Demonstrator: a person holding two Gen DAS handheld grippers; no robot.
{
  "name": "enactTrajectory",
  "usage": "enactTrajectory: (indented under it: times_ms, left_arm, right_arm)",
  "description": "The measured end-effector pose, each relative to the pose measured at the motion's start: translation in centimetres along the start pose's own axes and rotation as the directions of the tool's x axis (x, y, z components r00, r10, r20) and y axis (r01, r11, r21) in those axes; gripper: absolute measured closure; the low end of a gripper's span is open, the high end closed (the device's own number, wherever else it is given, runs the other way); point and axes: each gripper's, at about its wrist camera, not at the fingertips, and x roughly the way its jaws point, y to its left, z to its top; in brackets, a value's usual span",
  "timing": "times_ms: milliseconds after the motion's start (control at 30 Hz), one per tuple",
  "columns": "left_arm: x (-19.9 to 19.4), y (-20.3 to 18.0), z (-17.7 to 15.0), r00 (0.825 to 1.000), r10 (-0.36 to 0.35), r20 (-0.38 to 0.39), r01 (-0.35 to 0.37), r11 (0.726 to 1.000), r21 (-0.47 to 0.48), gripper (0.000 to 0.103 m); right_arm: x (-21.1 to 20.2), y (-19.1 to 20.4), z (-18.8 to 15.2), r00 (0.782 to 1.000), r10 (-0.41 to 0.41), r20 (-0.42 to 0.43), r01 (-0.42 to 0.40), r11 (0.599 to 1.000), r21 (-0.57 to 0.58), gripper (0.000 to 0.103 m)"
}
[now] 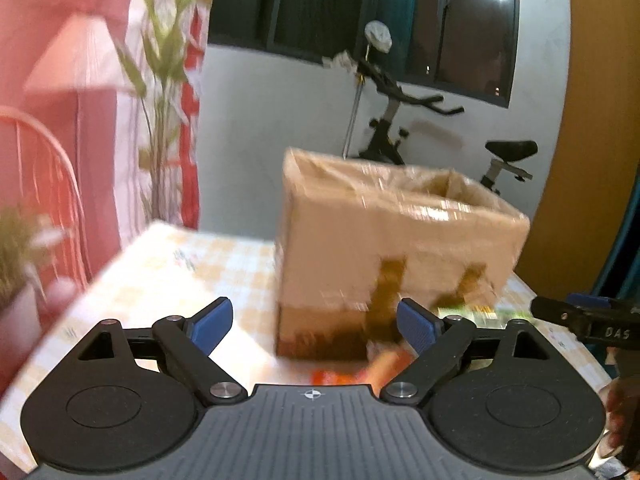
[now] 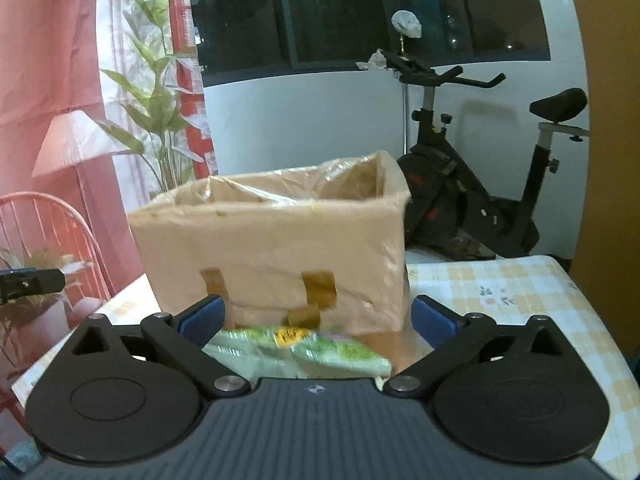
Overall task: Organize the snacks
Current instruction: 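Withdraw both grippers from the box back toward the snack pile, then grasp the bread loaf package with red text with the left gripper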
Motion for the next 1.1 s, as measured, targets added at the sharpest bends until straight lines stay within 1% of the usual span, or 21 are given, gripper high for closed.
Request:
enactTrajectory:
  times_ms: [133,267,367,533,633,800,867,933,1000,1033,1100]
  left_arm:
    - [1.5,-0.8,-1.6,0.999,-0.021,-0.045,0.021,1.0,-0.012,0.012]
    - [3.2,-1.9,-3.2,0.997,-0.039,-0.068,0.04,0.999,0.023,0.012]
    - [4.8,-2.6,-4.0,0.995,-0.05,-0.091,0.054,0.998,0.036,0.012]
    - [6.8,-3.7,-4.4,0.985,-0.121,-0.127,0.133,0.987,0.092,0.012]
    - [7.7,-4.5,-5.1,0.973,-0.168,-0.16,0.186,0.977,0.107,0.009]
    - [8.4,-6.0,-6.2,0.969,-0.168,-0.181,0.2,0.964,0.178,0.009]
    - [8.8,-6.5,-6.6,0.968,-0.155,-0.196,0.196,0.958,0.212,0.009]
    - [9.4,-6.9,-6.9,0.97,-0.125,-0.209,0.177,0.952,0.25,0.008]
    - [9.9,-7.1,-7.3,0.968,-0.108,-0.226,0.169,0.948,0.27,0.009]
    - [10.2,-7.2,-7.4,0.966,-0.1,-0.236,0.166,0.947,0.275,0.01]
    - [10.4,-7.0,-7.6,0.965,-0.104,-0.239,0.169,0.947,0.272,0.018]
  right_arm:
    - [0.1,0.3,-1.8,1.0,-0.019,-0.019,0.019,1.0,-0.016,0.002]
    - [0.2,0.4,-3.2,0.999,-0.033,-0.043,0.032,0.999,-0.025,0.002]
    - [0.7,-0.1,-4.0,0.996,-0.044,-0.073,0.044,0.999,-0.007,0.002]
    - [1.2,-1.1,-5.2,0.991,-0.082,-0.108,0.082,0.997,-0.006,0.002]
    - [1.4,-1.7,-6.0,0.986,-0.107,-0.131,0.106,0.994,-0.013,0.002]
    - [1.7,-2.7,-7.2,0.977,-0.113,-0.18,0.118,0.993,0.017,0.002]
    - [1.9,-2.6,-7.4,0.976,-0.112,-0.188,0.117,0.993,0.014,0.002]
    - [2.0,-2.5,-7.5,0.976,-0.105,-0.191,0.109,0.994,0.012,0.002]
    - [2.1,-2.4,-7.6,0.976,-0.101,-0.193,0.104,0.995,0.006,0.002]
    - [2.3,-2.4,-7.6,0.976,-0.101,-0.195,0.104,0.995,0.004,0.002]
    - [2.3,-2.4,-7.6,0.975,-0.103,-0.197,0.105,0.994,0.002,0.002]
